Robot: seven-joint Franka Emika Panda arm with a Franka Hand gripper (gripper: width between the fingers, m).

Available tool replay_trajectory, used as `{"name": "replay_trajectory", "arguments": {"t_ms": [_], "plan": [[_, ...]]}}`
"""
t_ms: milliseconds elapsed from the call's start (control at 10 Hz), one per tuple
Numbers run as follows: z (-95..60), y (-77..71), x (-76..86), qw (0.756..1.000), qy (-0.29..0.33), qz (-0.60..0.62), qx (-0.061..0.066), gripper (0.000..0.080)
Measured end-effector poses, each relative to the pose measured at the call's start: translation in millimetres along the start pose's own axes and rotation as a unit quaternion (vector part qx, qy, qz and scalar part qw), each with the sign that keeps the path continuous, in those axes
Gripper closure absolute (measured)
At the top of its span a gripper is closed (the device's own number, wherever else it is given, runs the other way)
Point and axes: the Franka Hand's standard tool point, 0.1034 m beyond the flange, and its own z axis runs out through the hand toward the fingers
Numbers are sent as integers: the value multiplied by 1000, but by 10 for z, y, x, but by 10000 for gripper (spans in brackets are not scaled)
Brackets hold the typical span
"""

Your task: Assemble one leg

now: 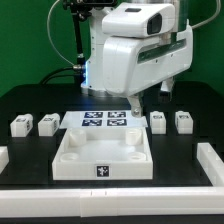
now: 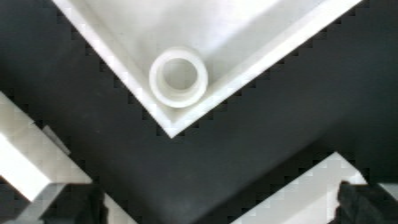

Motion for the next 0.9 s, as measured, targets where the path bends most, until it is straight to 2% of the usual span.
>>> {"name": "replay_trajectory", "arguments": {"t_ms": [100, 200, 300, 400, 600, 700, 800, 900], "plan": [[13, -4, -34, 1000, 0, -8, -1, 150], [104, -81, -249, 998, 0, -68, -4, 150], [232, -236, -548, 988, 2, -151, -4, 150], [358, -329, -823, 980, 5, -199, -6, 150], [659, -332, -1274, 938, 8, -346, 5, 150], [837, -380, -1383, 938, 11, -347, 10, 150], [978, -461, -1424, 944, 13, -330, 14, 150], [1057, -508, -1446, 948, 13, -317, 21, 150]]}}
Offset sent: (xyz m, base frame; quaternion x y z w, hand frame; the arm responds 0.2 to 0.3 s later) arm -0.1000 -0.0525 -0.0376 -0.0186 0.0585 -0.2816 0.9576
